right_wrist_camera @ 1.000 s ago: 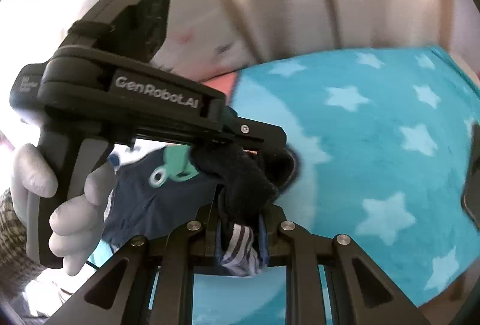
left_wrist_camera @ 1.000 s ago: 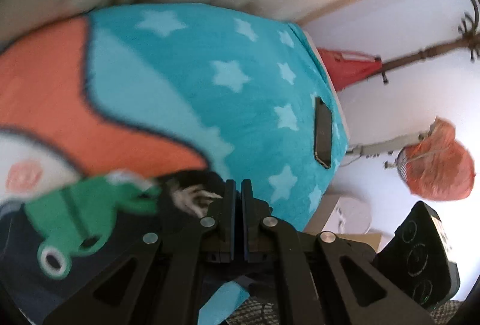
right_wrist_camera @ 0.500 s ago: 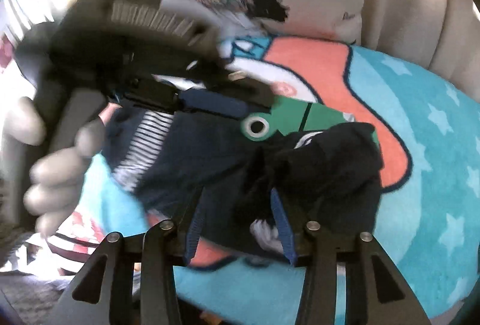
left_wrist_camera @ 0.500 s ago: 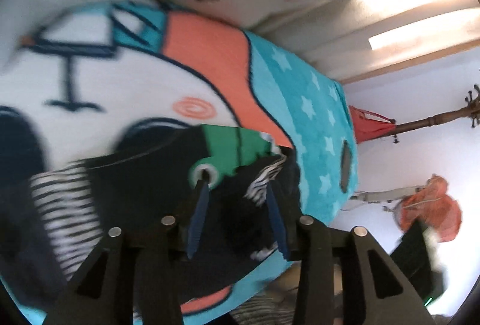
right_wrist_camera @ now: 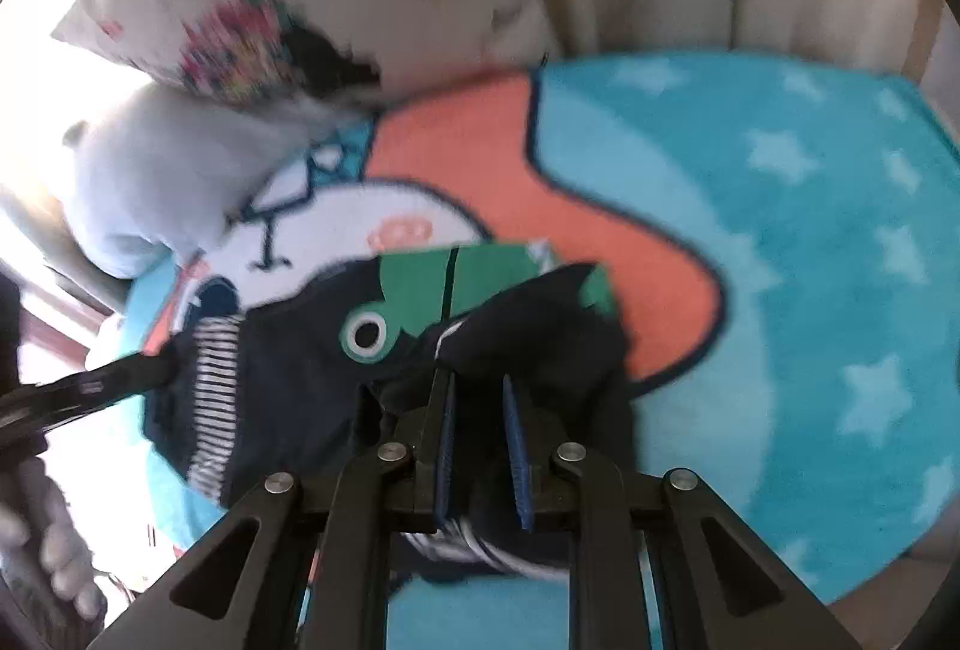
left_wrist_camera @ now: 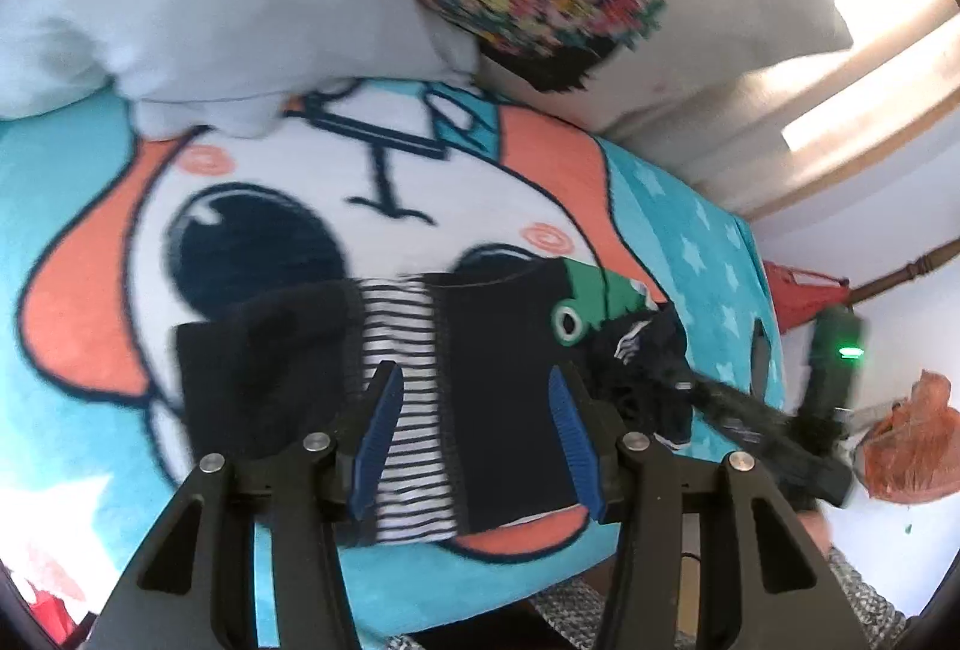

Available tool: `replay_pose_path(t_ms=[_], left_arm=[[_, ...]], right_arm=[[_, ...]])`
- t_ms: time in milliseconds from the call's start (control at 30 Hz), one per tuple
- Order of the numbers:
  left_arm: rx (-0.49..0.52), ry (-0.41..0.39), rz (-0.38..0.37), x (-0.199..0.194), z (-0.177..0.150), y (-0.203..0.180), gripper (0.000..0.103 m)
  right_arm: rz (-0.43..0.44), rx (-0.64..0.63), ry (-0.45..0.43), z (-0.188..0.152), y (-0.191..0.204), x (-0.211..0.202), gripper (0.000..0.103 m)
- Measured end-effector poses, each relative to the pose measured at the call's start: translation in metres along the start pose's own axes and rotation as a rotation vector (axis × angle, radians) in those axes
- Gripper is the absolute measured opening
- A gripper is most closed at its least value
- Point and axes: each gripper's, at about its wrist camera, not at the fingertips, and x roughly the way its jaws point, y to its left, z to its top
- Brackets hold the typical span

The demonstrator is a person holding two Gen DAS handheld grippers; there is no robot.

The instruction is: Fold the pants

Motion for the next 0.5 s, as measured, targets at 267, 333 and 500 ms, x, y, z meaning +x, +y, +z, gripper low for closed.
replay_pose_path(t_ms=[267,333,500], left_arm=[[-0.160,-0.094,0.038,-0.047,-0.016,0.067,0.050],[-0.206,-0.101,0.050,-0.051,-0.022,0.085,0.050],[-0.321,-0.084,0.040,-0.049,-0.042,0.121,0.050]], right_arm=[[-0.059,0.016,0.059,0.002,0.005,0.017,0.023],[-0.081,-0.030,0.004,0.006,0.017,-0.008,0.028],[0.000,-0.164,0.005,0.017,0.071,-0.020,0.062]])
